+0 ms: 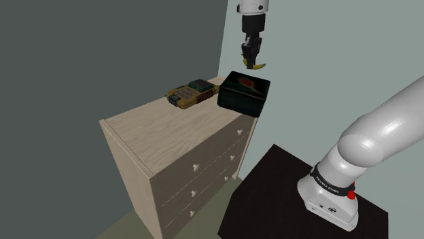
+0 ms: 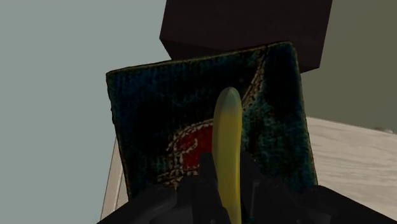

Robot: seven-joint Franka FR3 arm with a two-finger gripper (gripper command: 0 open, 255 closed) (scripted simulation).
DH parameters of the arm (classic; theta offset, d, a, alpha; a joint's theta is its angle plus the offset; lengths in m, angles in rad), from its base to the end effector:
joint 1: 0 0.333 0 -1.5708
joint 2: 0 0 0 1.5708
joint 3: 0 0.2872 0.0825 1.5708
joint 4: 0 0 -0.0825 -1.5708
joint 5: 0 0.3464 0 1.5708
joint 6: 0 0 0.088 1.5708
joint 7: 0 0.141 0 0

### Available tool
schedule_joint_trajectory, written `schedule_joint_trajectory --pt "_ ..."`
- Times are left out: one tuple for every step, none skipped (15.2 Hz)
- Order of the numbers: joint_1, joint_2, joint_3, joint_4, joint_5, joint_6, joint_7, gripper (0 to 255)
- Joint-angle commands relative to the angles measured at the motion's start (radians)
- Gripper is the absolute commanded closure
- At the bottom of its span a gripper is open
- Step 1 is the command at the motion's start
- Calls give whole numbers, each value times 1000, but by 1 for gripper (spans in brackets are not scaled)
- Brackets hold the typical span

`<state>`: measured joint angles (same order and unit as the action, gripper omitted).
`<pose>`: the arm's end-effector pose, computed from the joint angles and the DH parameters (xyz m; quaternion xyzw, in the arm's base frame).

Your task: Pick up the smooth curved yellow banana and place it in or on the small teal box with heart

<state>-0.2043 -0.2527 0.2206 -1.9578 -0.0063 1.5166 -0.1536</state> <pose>0.4234 0.0128 0.5094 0.9917 0.0785 -0.0989 0.0233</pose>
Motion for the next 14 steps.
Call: schedule_joint_trajectory --pt "0 -1 -1 -30 0 29 -2 255" --pt "0 -2 -1 -44 0 43 -1 255" --pt "0 -2 0 -58 0 56 0 255" --pt "0 -2 0 -71 0 69 0 255" --pt "1 -2 0 -84 1 83 1 255" --pt "1 -2 1 -98 1 96 1 255" --pt "1 -1 1 -111 1 110 2 255" --pt "1 0 1 -123 1 123 3 255" --pt "1 1 2 -136 1 137 3 255" --pt "1 1 2 -143 1 144 4 255" --pt "1 1 2 -143 1 144 4 255" --pt "1 1 2 -143 1 144 4 255" --pt "1 1 2 -143 1 144 4 255" --pt "1 1 2 -143 1 144 4 255"
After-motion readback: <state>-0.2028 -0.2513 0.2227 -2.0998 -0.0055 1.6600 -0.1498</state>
